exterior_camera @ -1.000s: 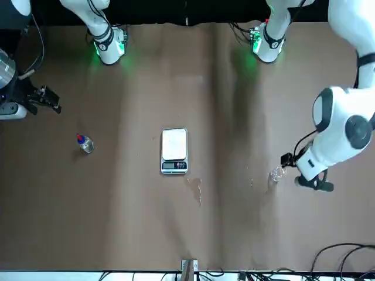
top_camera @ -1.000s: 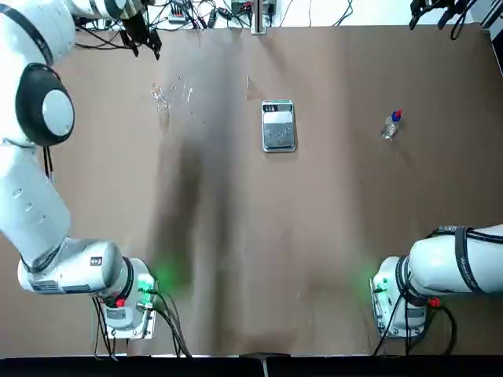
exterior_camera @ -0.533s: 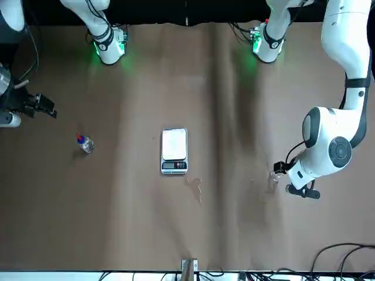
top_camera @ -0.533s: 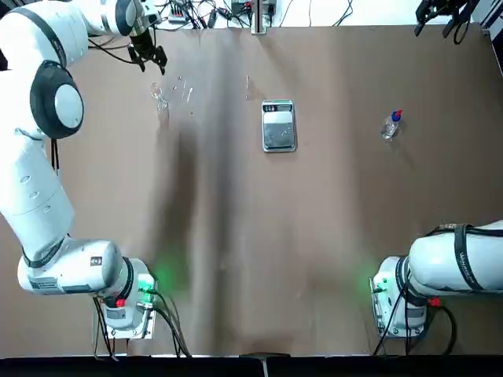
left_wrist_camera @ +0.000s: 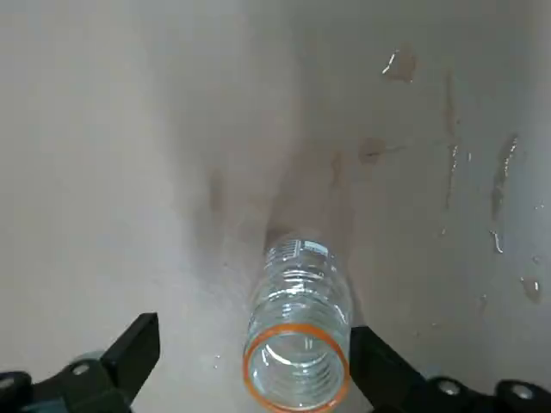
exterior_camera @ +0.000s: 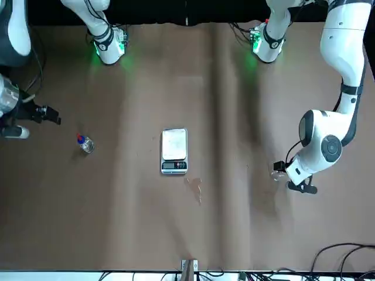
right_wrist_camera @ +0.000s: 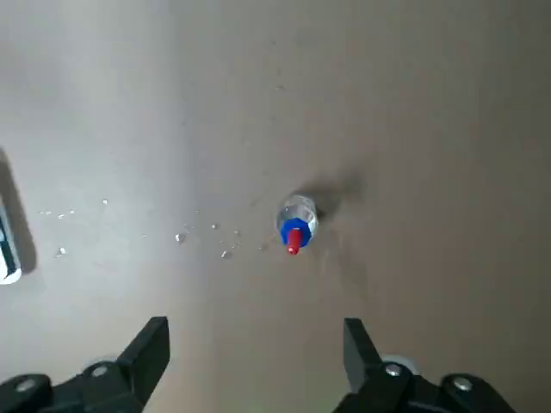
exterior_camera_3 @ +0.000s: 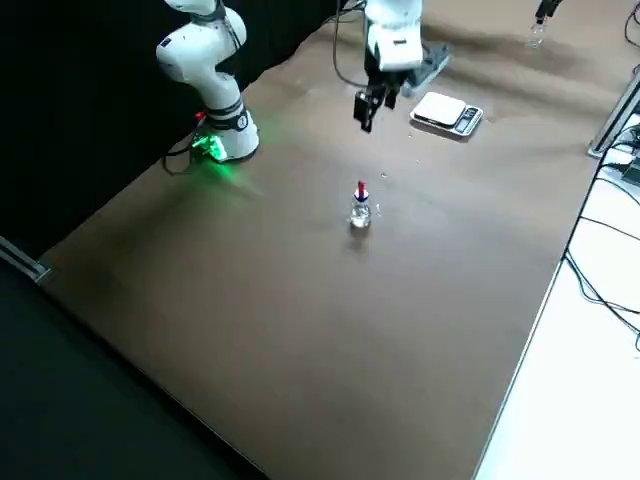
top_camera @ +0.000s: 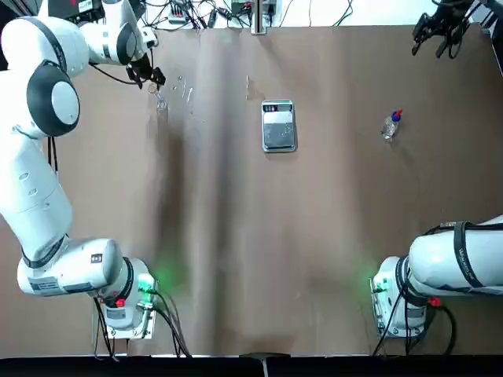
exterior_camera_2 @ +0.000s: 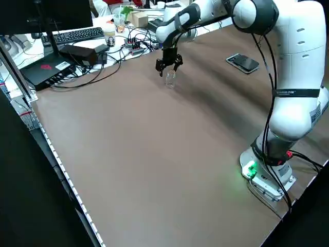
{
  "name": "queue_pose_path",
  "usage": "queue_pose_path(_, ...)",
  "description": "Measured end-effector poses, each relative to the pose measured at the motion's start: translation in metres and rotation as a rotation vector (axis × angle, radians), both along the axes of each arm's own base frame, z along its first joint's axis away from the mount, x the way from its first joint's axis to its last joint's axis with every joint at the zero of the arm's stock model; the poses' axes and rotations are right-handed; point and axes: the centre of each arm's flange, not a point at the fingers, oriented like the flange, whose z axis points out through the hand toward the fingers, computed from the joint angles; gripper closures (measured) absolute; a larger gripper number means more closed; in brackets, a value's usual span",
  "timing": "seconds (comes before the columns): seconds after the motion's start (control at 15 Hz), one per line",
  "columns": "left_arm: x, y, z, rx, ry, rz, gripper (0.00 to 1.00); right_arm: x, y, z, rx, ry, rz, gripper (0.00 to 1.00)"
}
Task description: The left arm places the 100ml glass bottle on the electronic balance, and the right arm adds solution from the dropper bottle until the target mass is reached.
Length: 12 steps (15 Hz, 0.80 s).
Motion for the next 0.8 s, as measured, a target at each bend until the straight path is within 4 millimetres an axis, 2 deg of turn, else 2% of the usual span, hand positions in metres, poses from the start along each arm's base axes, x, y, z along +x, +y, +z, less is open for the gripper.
queue_pose_path(0.2,-0.003,-0.007,-0.001,-0.003,0.004,-0.007,0.03,0.001,-0.015,-0.037,-0.004,-0.021,-0.028,0.15)
queue_pose_path(0.27,-0.003,-0.008,-0.001,-0.003,0.004,-0.005,0.04,0.0,-0.015,-0.05,-0.006,-0.032,-0.03,0.19)
queue_pose_path(0.4,-0.003,-0.01,0.001,-0.004,-0.003,0.008,0.04,-0.005,-0.015,-0.073,-0.009,-0.043,-0.032,0.21)
queue_pose_path(0.8,-0.003,-0.014,0.003,-0.005,-0.008,0.02,0.09,-0.02,-0.013,-0.125,-0.015,-0.062,-0.035,0.3)
